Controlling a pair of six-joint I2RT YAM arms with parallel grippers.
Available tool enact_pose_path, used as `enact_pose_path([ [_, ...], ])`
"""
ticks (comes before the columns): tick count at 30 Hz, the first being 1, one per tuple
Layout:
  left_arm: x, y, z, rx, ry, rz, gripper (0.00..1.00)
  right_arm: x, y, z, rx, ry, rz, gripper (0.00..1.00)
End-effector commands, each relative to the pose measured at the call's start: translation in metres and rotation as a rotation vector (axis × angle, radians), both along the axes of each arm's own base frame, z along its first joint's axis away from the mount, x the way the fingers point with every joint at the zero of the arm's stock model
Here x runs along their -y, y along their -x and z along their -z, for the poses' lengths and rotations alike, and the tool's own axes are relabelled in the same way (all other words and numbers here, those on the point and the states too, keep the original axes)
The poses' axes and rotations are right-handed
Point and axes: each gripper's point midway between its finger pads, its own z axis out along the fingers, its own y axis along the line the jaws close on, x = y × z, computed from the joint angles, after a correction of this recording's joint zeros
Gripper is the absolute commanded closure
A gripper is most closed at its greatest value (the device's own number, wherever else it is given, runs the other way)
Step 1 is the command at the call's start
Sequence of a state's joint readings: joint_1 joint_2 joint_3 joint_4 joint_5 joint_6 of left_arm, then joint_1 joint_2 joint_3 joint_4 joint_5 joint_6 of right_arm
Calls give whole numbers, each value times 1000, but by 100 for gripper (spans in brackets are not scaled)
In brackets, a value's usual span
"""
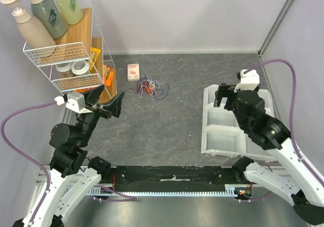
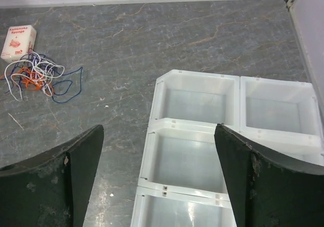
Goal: Untangle the cables
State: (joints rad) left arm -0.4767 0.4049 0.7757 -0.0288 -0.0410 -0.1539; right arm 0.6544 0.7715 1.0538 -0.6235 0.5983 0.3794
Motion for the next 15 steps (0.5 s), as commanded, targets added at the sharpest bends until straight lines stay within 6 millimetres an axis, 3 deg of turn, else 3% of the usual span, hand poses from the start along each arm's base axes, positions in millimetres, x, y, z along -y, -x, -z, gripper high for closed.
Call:
enact_pose_path([
  [1,2,-6,9,-16,-47,-3,6,-38,-26,4,-42,-43,-63,2],
  [6,-7,-15,18,-59,-10,-51,8,-132,-67,19,-29,-229,-232,2],
  [11,-35,-26,30,-115,81,-200,11,-230,-107,53,-68,-218,-261,2],
  [14,-44,-29,34,-135,102,-253,11,-277,-134,75,-53,-290,-228,2],
  [15,-46,-28,34,-136,107,-260,11,-284,-143,82,-40,-296,-196,2],
])
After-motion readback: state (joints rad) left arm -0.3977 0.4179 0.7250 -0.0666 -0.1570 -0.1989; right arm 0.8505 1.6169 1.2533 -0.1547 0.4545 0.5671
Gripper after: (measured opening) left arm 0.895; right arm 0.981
